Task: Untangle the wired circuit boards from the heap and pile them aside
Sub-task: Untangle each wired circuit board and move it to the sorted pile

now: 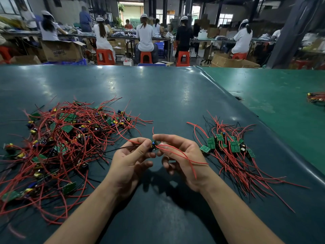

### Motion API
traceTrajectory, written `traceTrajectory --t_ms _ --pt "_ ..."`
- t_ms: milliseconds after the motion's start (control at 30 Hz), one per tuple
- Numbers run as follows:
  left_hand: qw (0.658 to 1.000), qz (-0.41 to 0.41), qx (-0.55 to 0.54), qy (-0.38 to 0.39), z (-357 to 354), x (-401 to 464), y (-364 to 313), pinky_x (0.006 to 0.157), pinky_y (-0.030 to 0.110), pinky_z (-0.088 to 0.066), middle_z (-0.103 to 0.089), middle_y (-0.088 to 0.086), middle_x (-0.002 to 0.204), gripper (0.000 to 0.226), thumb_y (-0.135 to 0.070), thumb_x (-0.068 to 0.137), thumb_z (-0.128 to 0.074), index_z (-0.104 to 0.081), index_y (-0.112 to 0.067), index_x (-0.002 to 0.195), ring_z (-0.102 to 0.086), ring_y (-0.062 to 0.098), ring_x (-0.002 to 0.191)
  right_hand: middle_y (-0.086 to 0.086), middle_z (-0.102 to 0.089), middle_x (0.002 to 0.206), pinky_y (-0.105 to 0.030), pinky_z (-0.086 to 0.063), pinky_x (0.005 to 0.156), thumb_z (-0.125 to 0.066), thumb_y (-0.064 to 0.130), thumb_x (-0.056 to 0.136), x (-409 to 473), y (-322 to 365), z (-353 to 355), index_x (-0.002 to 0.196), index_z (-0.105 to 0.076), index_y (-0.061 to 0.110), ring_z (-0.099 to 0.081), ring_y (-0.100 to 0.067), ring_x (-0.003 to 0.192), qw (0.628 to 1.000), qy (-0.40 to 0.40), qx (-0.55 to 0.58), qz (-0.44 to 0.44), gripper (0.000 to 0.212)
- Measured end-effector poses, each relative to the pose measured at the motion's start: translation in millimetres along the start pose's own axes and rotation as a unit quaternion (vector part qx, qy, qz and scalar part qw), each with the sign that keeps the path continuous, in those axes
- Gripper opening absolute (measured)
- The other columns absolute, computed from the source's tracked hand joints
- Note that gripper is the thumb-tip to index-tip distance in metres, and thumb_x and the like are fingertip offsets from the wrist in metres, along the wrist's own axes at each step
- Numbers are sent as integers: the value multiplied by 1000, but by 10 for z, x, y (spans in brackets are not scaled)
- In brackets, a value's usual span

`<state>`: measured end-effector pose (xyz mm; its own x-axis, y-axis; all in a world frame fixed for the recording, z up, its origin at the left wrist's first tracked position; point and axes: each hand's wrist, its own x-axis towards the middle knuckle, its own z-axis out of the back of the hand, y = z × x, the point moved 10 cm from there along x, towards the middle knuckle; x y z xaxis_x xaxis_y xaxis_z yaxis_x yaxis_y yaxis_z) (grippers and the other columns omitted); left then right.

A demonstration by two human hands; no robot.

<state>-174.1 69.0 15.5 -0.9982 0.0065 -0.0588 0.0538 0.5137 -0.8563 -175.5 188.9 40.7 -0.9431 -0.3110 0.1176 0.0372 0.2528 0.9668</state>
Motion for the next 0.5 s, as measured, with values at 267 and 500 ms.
traceTrajectory --t_ms 267,500 --pt "999 7 32 15 -53 -2 33 45 17 -46 -68 4 76 16 -21 75 -67 -62 -14 88 -61 9 59 2 -65 69 -18 -36 42 -65 11 90 -6 6 -4 99 -77 17 -51 -8 48 1000 0 -19 1 16" --pt "999 11 39 27 -97 -4 50 42 18 -45 -69 -1 74 18 -19 73 -66 -60 -12 88 -57 8 53 6 -65 66 -18 -34 42 -65 13 91 8 -19 39 97 -76 15 -49 -9 47 1000 -5 -19 -5 12"
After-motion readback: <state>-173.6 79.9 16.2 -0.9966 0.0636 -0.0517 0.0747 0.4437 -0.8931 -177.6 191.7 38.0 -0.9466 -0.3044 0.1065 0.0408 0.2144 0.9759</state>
